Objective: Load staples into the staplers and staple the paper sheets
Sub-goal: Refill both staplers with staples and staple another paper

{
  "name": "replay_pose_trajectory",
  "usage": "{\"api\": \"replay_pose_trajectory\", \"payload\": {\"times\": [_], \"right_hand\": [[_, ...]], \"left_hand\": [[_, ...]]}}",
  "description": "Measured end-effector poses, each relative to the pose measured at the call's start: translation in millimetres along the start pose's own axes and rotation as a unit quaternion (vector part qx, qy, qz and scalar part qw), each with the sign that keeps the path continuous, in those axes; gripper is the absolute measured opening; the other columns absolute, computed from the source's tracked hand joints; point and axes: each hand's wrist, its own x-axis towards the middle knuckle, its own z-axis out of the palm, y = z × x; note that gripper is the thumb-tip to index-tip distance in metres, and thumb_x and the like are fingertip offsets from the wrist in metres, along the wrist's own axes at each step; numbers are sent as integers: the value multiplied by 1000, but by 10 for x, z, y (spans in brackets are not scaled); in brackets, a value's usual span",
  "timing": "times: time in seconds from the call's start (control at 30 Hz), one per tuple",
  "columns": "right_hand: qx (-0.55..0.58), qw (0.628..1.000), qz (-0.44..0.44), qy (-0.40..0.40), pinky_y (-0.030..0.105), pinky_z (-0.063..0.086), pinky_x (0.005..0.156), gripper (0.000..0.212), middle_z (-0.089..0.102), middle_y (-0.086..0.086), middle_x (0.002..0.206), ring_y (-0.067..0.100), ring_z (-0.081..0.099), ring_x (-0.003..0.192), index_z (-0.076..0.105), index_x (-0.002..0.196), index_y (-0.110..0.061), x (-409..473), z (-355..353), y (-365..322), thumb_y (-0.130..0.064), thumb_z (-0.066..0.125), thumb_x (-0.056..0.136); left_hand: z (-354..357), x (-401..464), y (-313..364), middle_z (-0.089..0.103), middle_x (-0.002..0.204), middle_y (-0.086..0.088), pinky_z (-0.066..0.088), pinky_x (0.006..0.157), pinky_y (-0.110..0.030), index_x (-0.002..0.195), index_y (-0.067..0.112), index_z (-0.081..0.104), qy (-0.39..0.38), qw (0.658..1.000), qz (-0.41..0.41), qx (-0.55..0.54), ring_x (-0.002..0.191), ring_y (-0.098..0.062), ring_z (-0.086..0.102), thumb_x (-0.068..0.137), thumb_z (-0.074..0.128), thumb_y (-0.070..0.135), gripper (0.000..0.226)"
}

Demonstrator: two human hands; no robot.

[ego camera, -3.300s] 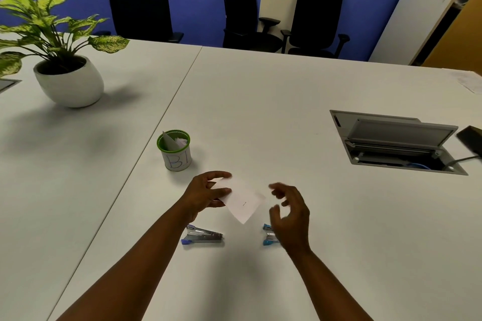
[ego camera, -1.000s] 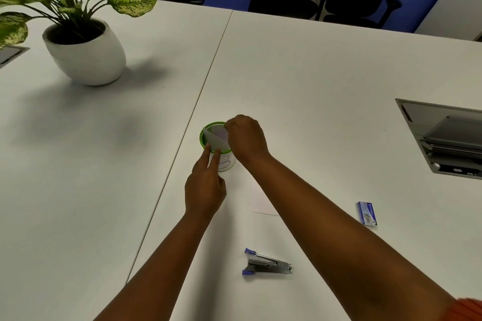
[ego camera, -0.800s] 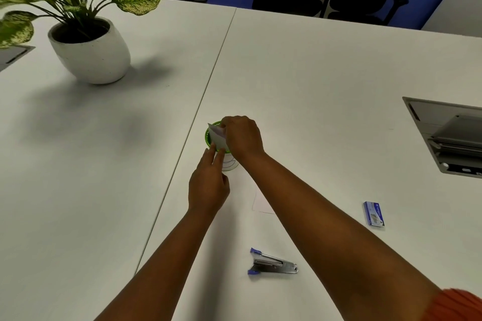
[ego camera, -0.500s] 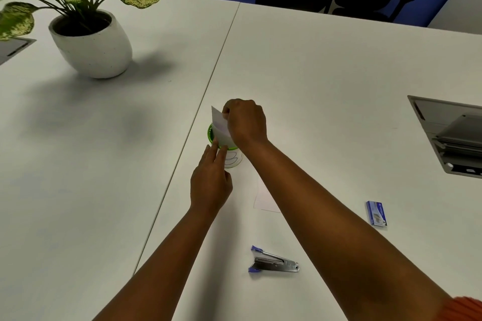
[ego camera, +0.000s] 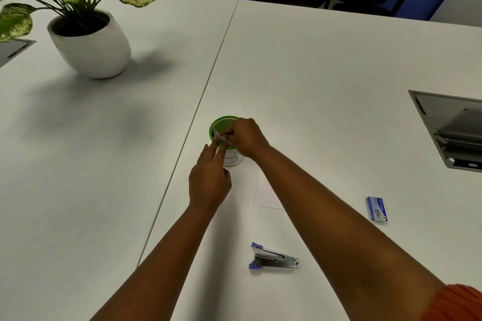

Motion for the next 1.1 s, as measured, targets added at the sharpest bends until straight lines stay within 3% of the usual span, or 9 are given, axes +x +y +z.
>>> {"api": "replay_pose_trajectory", "payload": {"times": [0.07,0.13,0.27,0.37,0.43,0.53,0.67,0.87,1.1], "right_hand": [[72,997,4,15,38,49,92,18,70,18,105,27,62,101,71,100,-6,-18,-105,58,-10,60,86],[181,981,27,61,37,54,87,17,71,23,97,22,65,83,69,98,2,-80,-229,145,1,60,84],[301,940,66,144,15,55,65,17,69,27,92,9,62,61,69,96,5,-364,-439,413,7,58,82],[243,953,89,158,25,56,72,18,71,22,86,17,62,68,72,91,0,-687,-453,638,7,58,81],[187,968,94,139,24,52,74,23,73,16,84,13,61,70,73,88,-4,-940,-397,774,7,55,79],[129,981,93,108,10,46,70,24,74,9,86,6,61,69,74,88,-9,-1304,-273,961,5,56,81],[76,989,106,73,19,47,84,15,74,4,99,14,66,93,74,93,-13,-1722,-222,1228,-8,61,85],[26,988,147,22,25,46,90,38,66,2,111,17,60,103,67,104,-18,-2418,-464,1720,4,53,77],[-55,978,162,-117,25,38,100,60,50,-2,127,16,48,120,45,133,-23,-2937,-460,1949,-23,68,77]], "left_hand": [[-8,-2,-6,26,154,-1,46,96,-37,142,19,33,-13,1000,4,9,141,-23,27,85,50,4,61],[-17,2,-13,22,156,0,45,97,-37,143,19,31,-24,1000,3,16,142,-22,24,86,50,6,61],[-37,-20,-25,15,157,0,49,88,-35,145,21,26,-37,999,18,23,140,-23,29,86,49,7,65],[-31,-80,-31,13,158,-2,48,71,-30,147,21,20,-27,999,27,21,131,-26,42,84,50,4,72],[-12,-161,-35,17,157,-7,49,69,-32,146,16,22,-12,998,51,18,132,-30,41,81,51,-1,74],[63,-345,-57,21,155,-8,51,83,-35,145,10,24,-12,998,63,8,141,-28,29,81,50,-4,71],[231,-615,-122,19,156,0,42,101,-31,146,17,23,-85,995,50,30,143,-18,24,89,44,4,63],[327,-954,-257,19,156,7,35,108,-27,145,22,27,-161,985,16,58,141,-12,27,90,38,7,58],[327,-1204,-224,16,156,7,25,112,-23,146,22,23,-185,979,-5,88,144,-9,17,92,34,7,57]]}}
